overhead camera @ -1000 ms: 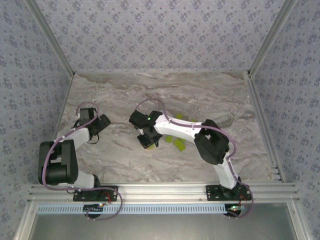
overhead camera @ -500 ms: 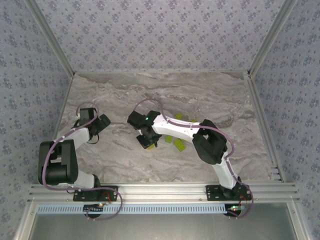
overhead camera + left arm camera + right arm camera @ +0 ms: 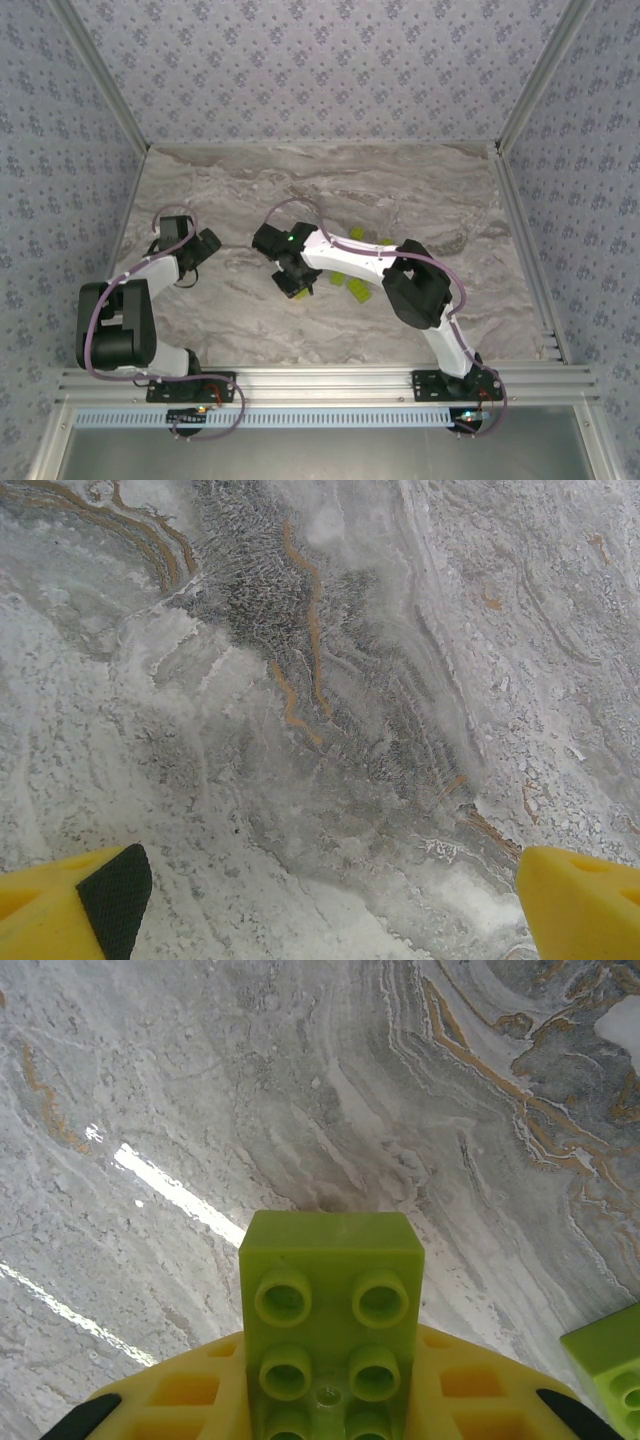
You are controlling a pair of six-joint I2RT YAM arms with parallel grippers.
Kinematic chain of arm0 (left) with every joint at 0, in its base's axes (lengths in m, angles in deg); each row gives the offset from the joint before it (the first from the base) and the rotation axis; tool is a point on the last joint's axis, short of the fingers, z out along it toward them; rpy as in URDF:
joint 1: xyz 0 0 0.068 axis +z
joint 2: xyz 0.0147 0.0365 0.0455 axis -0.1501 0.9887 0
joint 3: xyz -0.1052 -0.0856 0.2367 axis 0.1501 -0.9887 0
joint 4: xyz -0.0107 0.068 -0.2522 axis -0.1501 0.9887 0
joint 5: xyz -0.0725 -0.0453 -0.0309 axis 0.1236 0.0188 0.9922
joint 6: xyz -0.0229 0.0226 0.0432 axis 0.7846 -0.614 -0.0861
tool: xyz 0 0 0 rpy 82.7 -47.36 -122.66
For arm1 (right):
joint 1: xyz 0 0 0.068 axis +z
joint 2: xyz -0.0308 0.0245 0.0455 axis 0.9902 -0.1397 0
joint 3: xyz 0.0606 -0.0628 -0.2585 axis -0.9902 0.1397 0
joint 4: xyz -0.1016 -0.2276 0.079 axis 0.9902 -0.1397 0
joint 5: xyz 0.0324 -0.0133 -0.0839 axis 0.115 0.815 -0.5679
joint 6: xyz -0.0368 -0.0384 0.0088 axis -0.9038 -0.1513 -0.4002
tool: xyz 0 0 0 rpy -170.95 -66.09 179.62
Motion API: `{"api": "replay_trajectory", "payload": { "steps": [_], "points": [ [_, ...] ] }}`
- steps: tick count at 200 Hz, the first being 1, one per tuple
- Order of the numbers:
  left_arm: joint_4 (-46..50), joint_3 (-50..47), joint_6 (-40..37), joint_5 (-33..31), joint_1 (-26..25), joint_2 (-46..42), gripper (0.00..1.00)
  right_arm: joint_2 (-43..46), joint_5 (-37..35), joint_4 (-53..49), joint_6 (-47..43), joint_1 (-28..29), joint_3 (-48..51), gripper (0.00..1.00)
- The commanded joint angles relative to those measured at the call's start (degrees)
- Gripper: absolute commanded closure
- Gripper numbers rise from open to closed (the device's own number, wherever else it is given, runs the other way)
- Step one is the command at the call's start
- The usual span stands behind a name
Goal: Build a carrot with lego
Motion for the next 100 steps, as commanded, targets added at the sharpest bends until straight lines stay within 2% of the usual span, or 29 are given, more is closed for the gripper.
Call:
{"api": "replay_trajectory", "payload": {
  "steps": [1,28,60,100],
  "points": [
    [0.0,1.97,-0.53,0.77,0.33,0.55,0.05,-3.7,1.26,-5.6,-0.86,-0.54,1.45,0.72],
    [0.0,2.04,-0.51,0.78,0.29,0.59,0.04,-1.01,-0.36,-8.28,-2.75,-2.66,-5.09,0.72],
    [0.0,2.09,-0.48,0.77,0.31,0.65,0.04,-2.22,-2.57,-11.08,-5.08,-5.54,-12.02,0.72],
    [0.0,2.12,-0.46,0.74,0.26,0.71,0.04,-4.18,-2.66,-9.32,-6.71,-8.71,-13.16,0.72]
  ]
}}
